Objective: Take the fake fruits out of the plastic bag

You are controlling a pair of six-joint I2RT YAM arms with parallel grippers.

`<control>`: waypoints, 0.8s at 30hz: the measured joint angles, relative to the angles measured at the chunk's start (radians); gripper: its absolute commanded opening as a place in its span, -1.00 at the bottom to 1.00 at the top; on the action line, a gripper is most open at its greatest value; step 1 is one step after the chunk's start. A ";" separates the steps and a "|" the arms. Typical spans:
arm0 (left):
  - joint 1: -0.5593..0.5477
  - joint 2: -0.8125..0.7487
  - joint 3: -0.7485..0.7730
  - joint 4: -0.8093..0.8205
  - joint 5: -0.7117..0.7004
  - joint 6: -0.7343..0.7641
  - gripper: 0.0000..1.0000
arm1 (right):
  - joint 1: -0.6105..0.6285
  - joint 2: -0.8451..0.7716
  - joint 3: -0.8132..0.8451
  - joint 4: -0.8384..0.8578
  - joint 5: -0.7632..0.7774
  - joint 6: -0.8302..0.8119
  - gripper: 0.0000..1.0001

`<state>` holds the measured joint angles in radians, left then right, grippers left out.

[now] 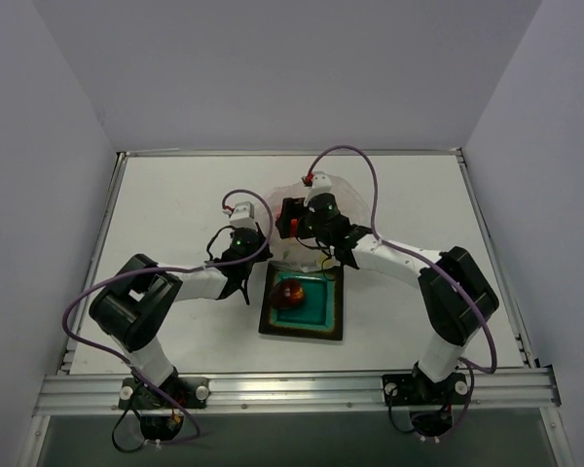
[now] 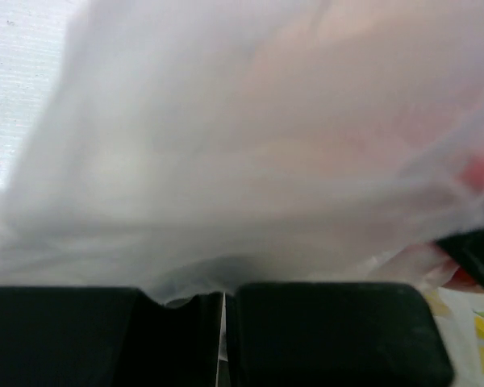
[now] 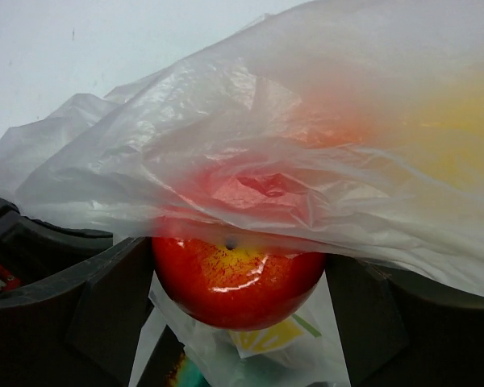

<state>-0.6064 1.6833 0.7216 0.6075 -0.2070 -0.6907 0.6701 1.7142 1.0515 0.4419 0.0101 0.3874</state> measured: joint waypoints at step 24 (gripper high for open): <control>0.027 0.041 0.086 -0.008 0.156 0.040 0.27 | -0.064 0.173 0.044 -0.036 0.097 -0.052 1.00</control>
<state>-0.5797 1.7241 0.8078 0.5999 -0.0505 -0.6506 0.6060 1.8870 1.0958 0.4061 0.1074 0.3351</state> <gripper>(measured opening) 0.608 0.973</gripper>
